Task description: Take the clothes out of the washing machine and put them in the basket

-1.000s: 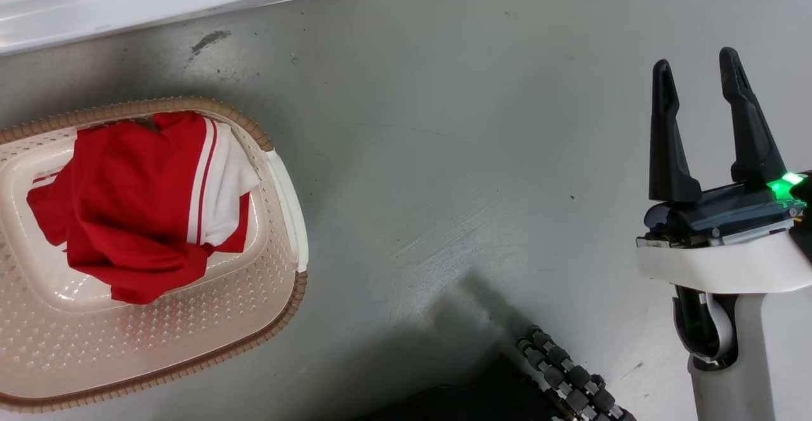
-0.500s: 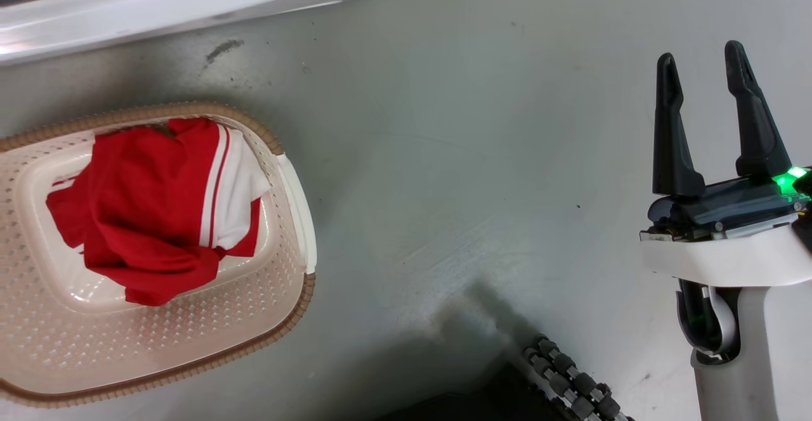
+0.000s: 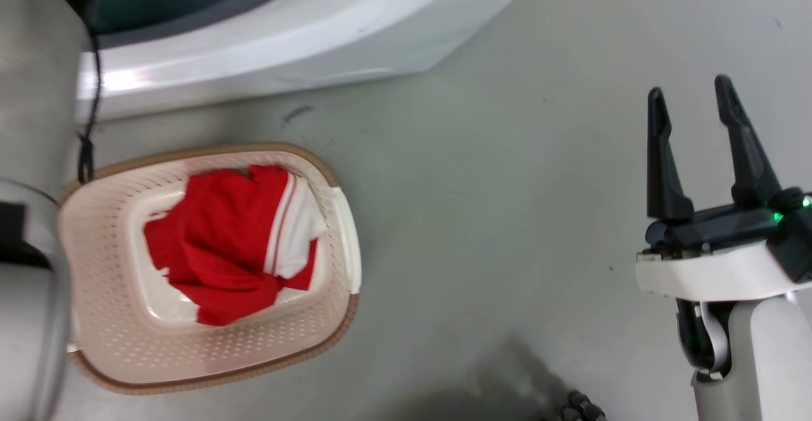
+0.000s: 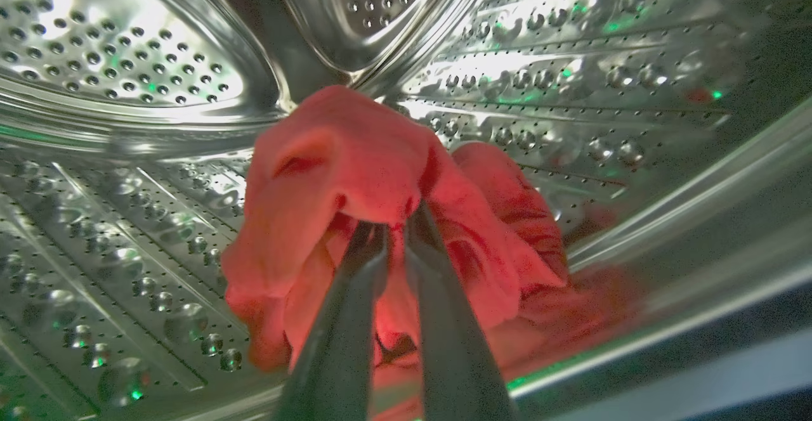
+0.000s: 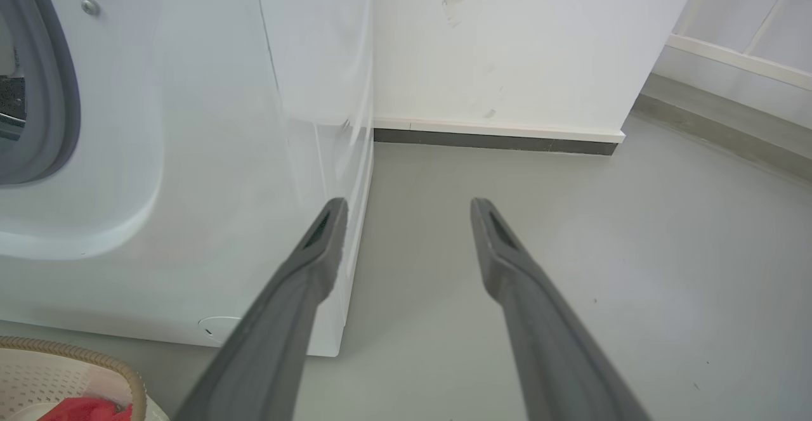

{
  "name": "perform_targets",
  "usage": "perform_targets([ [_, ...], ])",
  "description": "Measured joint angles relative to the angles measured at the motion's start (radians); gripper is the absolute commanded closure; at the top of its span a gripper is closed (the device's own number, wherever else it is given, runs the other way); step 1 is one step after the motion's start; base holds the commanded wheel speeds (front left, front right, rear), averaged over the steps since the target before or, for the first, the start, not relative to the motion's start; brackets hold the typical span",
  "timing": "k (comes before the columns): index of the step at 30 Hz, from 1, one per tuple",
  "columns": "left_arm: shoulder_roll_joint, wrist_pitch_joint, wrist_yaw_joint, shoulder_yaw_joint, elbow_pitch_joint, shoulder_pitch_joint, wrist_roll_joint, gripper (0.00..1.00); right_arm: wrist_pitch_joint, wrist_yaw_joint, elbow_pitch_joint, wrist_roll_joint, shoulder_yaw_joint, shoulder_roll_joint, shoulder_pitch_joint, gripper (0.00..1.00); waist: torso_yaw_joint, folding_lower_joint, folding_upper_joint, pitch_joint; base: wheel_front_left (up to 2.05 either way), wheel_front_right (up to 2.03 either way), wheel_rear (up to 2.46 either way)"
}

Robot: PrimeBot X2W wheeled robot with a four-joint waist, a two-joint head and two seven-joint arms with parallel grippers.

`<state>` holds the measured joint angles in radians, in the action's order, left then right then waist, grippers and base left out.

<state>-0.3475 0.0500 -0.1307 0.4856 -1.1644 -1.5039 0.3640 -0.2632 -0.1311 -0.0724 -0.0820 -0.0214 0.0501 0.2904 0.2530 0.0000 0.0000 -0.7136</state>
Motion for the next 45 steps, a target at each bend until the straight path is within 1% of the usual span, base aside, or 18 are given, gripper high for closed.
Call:
perform_targets([
  [4, 0.025, 0.08, 0.0, 0.029, 0.035, 0.113, 0.057, 1.0, 0.0, 0.0, 0.011, 0.025, 0.003, 0.0, -0.029, 0.0, -0.035, 0.0, 0.0, 0.067, 0.0, 0.0, 0.0],
  [10, 0.044, 0.165, 0.0, 0.076, 0.114, 0.277, 0.124, 1.0, 0.0, 0.0, 0.028, 0.058, 0.017, 0.0, -0.073, 0.0, -0.085, 0.0, 0.0, 0.168, 0.0, 0.0, 0.0],
  [15, 0.044, 0.201, 0.0, 0.086, 0.2, 0.409, 0.145, 1.0, 0.0, 0.0, 0.039, 0.074, 0.019, 0.0, -0.112, 0.0, -0.122, 0.0, 0.0, 0.251, 0.0, 0.0, 0.0],
  [19, 0.042, 0.209, 0.021, 0.077, 0.306, 0.507, 0.148, 1.0, 0.0, 0.0, 0.046, 0.08, 0.018, 0.0, -0.143, 0.0, -0.147, -0.0001, 0.0, 0.314, 0.0, 0.0, 0.0],
  [27, -0.003, 0.212, 0.093, 0.045, 0.611, 0.708, 0.139, 1.0, 0.0, 0.0, 0.059, 0.092, 0.016, 0.0, -0.206, 0.0, -0.192, -0.0002, 0.0, 0.432, 0.0, 0.0, 0.0],
  [34, -0.077, 0.179, 0.179, 0.022, 0.89, 0.828, 0.133, 1.0, 0.0, 0.0, 0.07, 0.092, 0.011, 0.0, -0.246, 0.0, -0.222, -0.0002, 0.0, 0.515, 0.0, 0.0, 0.0],
  [42, -0.153, 0.116, 0.283, -0.013, 1.189, 0.936, 0.124, 1.0, 0.0, 0.0, 0.072, 0.092, 0.006, 0.0, -0.267, 0.0, -0.235, -0.0002, 0.0, 0.556, 0.0, 0.0, 0.0],
  [45, -0.178, 0.089, 0.307, -0.016, 1.274, 0.967, 0.117, 1.0, 0.0, 0.0, 0.073, 0.09, 0.007, 0.0, -0.271, 0.0, -0.236, -0.0001, 0.0, 0.562, 0.0, 0.0, 0.0],
])
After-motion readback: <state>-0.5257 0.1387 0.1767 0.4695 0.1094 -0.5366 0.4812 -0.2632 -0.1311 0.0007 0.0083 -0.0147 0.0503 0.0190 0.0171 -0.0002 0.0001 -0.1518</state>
